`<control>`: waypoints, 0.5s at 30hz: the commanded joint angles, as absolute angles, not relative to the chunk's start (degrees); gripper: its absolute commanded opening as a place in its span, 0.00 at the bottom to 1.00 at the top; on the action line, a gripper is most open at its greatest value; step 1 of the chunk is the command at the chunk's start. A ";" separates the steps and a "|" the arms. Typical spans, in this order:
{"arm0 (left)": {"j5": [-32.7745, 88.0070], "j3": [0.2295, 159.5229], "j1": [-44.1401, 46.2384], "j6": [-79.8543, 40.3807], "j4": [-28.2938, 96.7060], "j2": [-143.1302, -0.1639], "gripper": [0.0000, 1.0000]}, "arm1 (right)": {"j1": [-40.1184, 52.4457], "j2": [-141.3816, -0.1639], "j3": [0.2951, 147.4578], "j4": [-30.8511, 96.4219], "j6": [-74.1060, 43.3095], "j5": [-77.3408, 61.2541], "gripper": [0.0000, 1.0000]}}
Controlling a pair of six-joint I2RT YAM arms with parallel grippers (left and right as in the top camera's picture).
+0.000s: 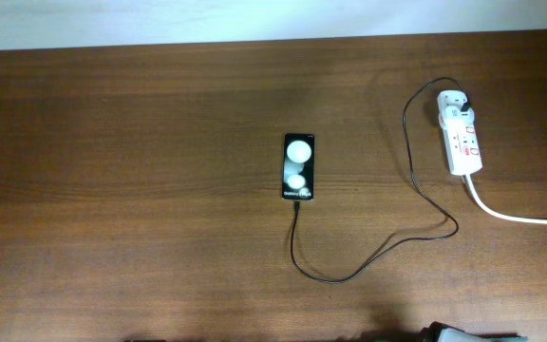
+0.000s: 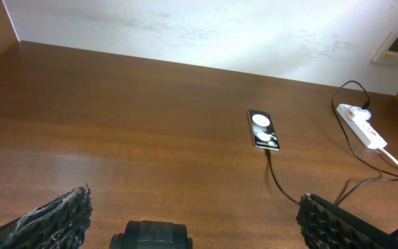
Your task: Plug charger to phone and switch on socket
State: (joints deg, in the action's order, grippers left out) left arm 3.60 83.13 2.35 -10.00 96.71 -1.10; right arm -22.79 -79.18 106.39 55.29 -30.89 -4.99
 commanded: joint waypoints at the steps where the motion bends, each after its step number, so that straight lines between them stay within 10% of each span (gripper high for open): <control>1: 3.18 83.31 2.20 -9.10 96.68 -0.43 0.99 | -22.52 -70.04 106.74 50.26 -30.50 -13.26 0.05; 6: 3.18 83.31 1.61 -9.10 96.68 -0.43 0.99 | -22.52 -60.62 106.74 29.45 -33.52 -25.32 0.11; 15: 3.18 83.31 1.61 -9.10 96.68 -0.43 0.99 | -11.53 -46.33 100.71 39.77 -27.83 -24.86 0.13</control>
